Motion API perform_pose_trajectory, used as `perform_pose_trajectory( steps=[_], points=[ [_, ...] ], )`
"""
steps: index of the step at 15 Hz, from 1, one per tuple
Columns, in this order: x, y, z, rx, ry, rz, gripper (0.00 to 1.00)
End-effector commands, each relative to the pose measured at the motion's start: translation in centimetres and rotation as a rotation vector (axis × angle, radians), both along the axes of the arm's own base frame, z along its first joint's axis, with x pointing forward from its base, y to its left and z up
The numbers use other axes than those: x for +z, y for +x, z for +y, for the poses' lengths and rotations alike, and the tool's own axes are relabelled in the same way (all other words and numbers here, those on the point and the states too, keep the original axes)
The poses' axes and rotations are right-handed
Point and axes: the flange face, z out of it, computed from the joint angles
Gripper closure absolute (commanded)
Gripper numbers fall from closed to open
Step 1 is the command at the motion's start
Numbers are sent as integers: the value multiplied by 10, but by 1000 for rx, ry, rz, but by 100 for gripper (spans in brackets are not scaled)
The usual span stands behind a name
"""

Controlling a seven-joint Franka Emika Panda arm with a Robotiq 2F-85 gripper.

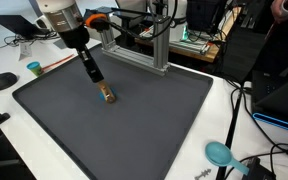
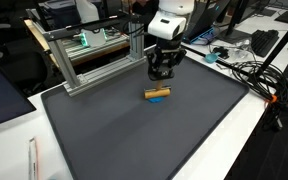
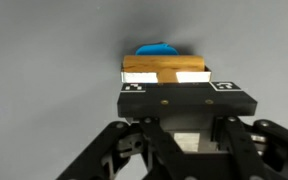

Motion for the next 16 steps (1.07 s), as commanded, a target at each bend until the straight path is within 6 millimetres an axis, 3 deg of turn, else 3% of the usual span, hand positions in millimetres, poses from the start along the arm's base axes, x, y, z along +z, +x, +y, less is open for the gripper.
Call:
perform_pose_trajectory(
  steps=[1, 16],
  points=[
    [-45, 10, -7, 15, -25, -54, 77],
    [-45, 13, -6, 29, -43, -75, 77]
  ],
)
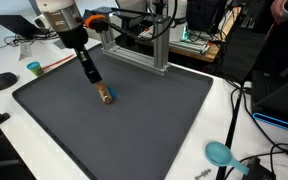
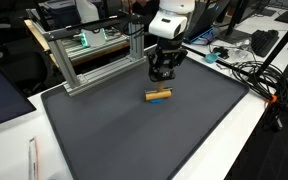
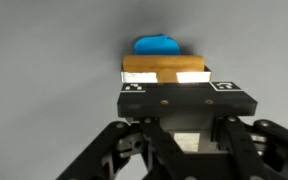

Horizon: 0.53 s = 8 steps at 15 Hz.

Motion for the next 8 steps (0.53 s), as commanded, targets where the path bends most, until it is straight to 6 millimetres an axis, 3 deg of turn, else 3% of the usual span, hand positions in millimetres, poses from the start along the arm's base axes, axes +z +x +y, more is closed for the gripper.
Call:
perform_pose_trajectory(
  steps=[1, 8],
  points=[
    [-46, 10, -6, 22, -32, -49, 77],
    [-47, 11, -8, 24, -36, -64, 77]
  ],
)
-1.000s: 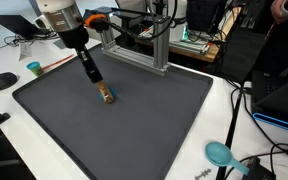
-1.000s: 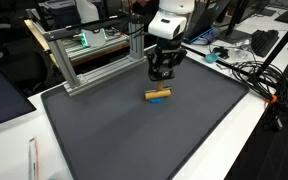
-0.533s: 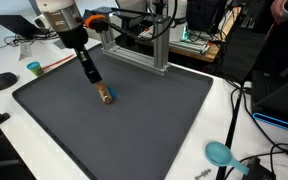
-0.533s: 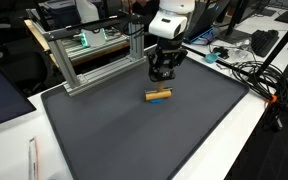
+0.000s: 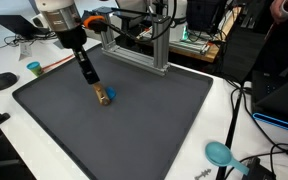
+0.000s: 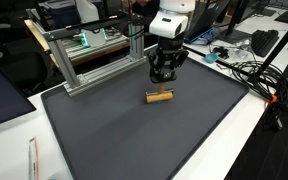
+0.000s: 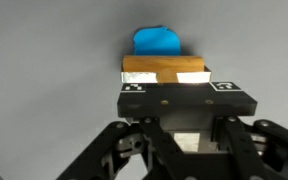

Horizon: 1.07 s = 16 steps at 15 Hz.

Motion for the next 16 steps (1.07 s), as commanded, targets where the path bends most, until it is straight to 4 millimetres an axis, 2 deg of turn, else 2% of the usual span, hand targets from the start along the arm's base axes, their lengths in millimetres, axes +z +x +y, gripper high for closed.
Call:
perform_pose_trajectory(
  steps=[1, 3, 6, 9, 16],
  points=[
    [-48, 9, -7, 20, -29, -43, 77],
    [-55, 13, -10, 21, -40, -76, 77],
    [-48, 19, -17, 20, -48, -143, 77],
    [-16, 21, -23, 76, -25, -219, 77],
    [76, -4, -29, 503, -51, -267, 77]
  ],
)
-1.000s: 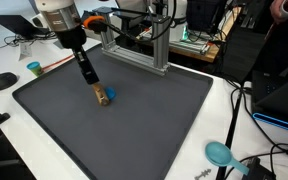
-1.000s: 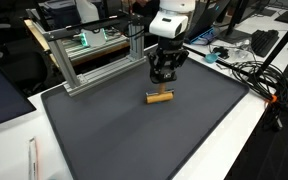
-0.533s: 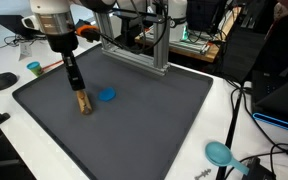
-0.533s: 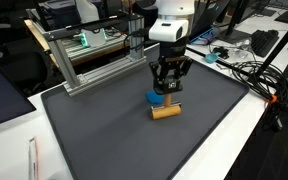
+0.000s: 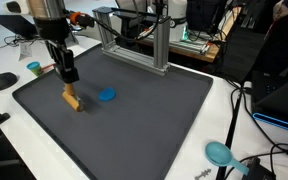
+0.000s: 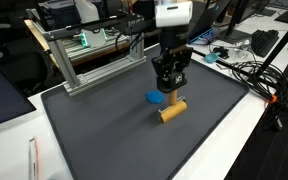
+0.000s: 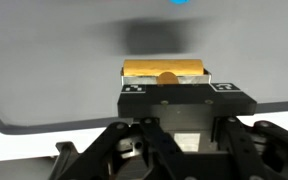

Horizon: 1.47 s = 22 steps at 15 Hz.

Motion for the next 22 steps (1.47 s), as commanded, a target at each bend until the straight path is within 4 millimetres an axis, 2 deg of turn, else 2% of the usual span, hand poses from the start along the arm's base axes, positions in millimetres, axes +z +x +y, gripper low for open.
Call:
perform_pose_trajectory(
  steps=[1, 3, 5, 9, 13, 14, 16, 19, 20, 22],
  points=[
    [56, -27, 4, 204, -11, -11, 77],
    [71, -40, 15, 313, -21, 13, 77],
    [74, -54, 28, 421, -39, 48, 77],
    [56, -77, 47, 629, -70, 129, 77],
    [25, -90, 49, 832, -135, 185, 77],
    [25, -79, 51, 744, -90, 179, 52],
    [15, -84, 50, 794, -102, 198, 52],
    [14, -85, 50, 808, -106, 199, 52],
    [14, -85, 50, 810, -107, 198, 77],
    [7, -83, 47, 853, -127, 190, 77]
  ],
)
